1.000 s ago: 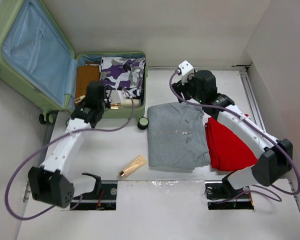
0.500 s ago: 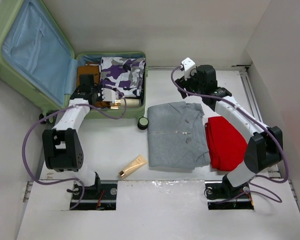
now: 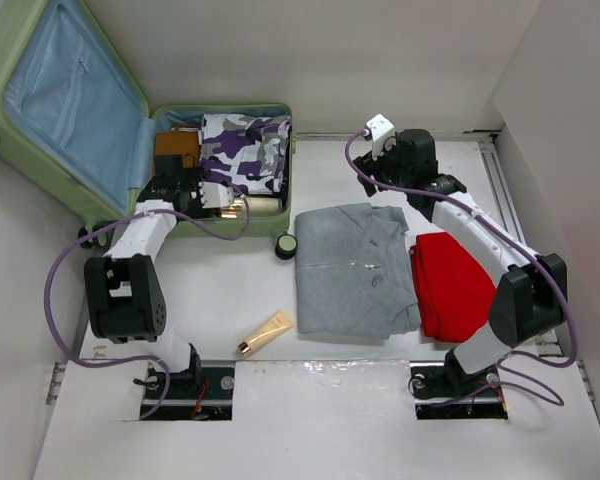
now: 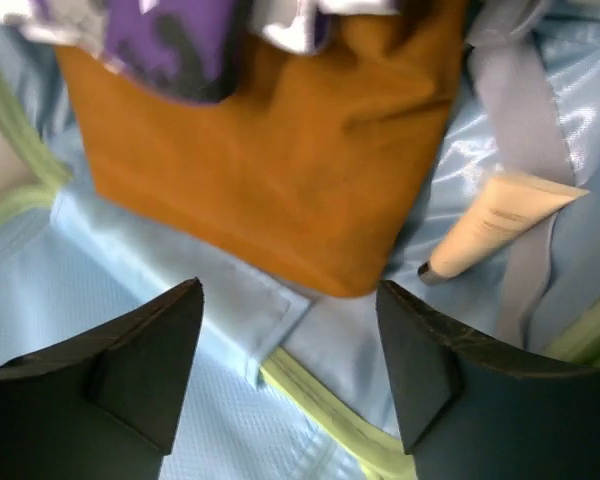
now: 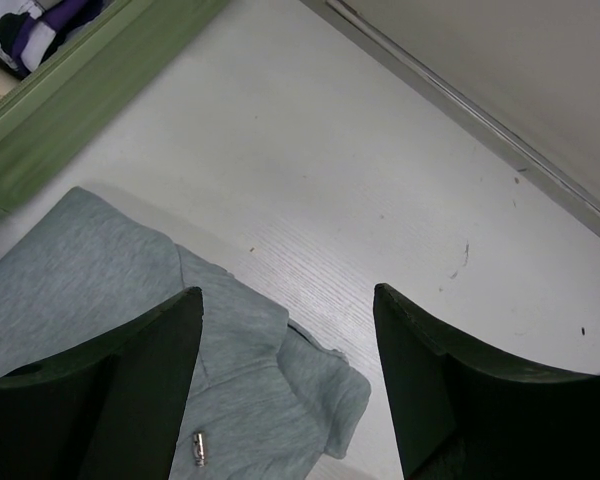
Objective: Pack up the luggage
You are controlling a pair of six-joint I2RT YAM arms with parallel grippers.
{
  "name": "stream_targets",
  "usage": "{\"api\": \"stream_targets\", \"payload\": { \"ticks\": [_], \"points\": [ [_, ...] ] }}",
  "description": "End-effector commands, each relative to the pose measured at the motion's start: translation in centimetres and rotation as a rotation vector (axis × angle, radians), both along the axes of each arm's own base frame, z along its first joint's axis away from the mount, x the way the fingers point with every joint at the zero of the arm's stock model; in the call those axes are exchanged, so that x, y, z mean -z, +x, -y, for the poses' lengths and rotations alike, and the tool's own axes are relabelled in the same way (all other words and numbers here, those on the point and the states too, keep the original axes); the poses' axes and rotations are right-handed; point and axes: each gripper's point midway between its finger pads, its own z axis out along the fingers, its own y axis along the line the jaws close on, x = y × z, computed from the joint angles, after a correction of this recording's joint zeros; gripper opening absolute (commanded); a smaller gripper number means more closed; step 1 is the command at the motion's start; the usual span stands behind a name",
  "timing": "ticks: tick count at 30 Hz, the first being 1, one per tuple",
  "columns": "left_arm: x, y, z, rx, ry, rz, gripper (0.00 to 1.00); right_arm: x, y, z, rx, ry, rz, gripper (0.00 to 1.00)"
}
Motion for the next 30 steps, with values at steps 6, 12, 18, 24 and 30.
{"api": "stream_targets", "payload": {
  "ticks": [6, 12, 18, 24, 30],
  "points": [
    [-16.3, -1.5, 5.1, -0.241, -0.52, 0.268, 0.72, -5.2, -1.5, -0.2, -0.016, 0.063, 0.127, 0.74],
    [-7.0, -17.2, 15.2, 0.032, -0.52, -0.266, 0.74, -4.6, -4.9, -2.6, -0.064, 0.063, 0.104, 0.74],
    [1.9, -28.9, 22.0, 0.122, -0.358, -0.55, 0.79, -3.2, -8.3, -4.3, -0.106, 0.044, 0.047, 0.74],
    [5.1, -32.5, 24.1, 0.126, -0.318, -0.716, 1.0, -2.1, -12.3, -3.4, -0.056, 0.04, 0.005, 0.75],
    [10.6, -34.1, 22.7, 0.11, -0.189, -0.681, 1.0, -2.9, -15.0, -0.5, 0.033, 0.087, 0.016, 0.75]
  ]
}}
